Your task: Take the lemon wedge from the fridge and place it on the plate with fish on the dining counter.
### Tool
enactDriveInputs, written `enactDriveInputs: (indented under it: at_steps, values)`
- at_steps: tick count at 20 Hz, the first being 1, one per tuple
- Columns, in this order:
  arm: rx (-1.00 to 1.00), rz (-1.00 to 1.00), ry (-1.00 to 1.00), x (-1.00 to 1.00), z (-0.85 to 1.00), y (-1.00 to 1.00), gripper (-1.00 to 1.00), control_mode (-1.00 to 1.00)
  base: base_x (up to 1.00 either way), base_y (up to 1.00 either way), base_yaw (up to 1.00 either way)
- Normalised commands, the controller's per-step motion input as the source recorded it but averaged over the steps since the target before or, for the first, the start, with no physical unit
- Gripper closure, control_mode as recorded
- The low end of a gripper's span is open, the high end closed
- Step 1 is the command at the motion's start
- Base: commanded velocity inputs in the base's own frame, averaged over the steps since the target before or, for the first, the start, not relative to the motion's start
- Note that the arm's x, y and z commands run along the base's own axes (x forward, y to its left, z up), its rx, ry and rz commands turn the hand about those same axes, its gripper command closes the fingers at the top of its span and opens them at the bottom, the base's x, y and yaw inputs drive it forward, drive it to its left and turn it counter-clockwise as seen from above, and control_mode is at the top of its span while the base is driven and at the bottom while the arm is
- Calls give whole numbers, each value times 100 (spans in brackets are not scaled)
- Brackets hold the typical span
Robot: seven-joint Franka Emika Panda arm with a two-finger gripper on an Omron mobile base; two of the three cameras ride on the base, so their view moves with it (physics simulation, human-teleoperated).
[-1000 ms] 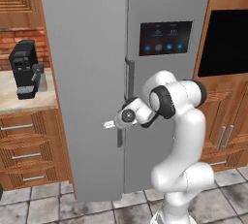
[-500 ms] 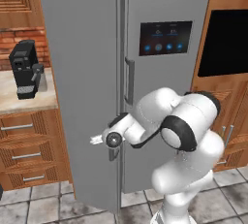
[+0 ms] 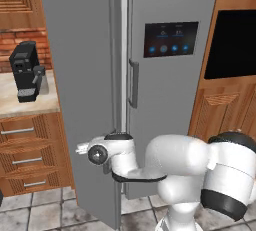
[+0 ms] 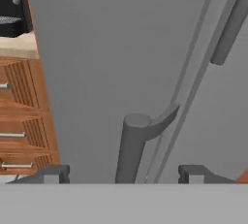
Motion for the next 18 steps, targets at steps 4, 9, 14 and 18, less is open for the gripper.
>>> enactDriveInputs:
  at_steps: [4, 9, 14, 18]
  values:
    - [-4, -11, 6, -46, 100, 89, -100, -100, 0, 0, 0]
    - [1, -5, 15, -85, 100, -7, -100, -100, 0, 0, 0]
    - [19, 0, 0, -100, 87, -100, -100, -100, 0, 0, 0]
    - [16, 3, -3, -100, 69, -100, -100, -100, 0, 0, 0]
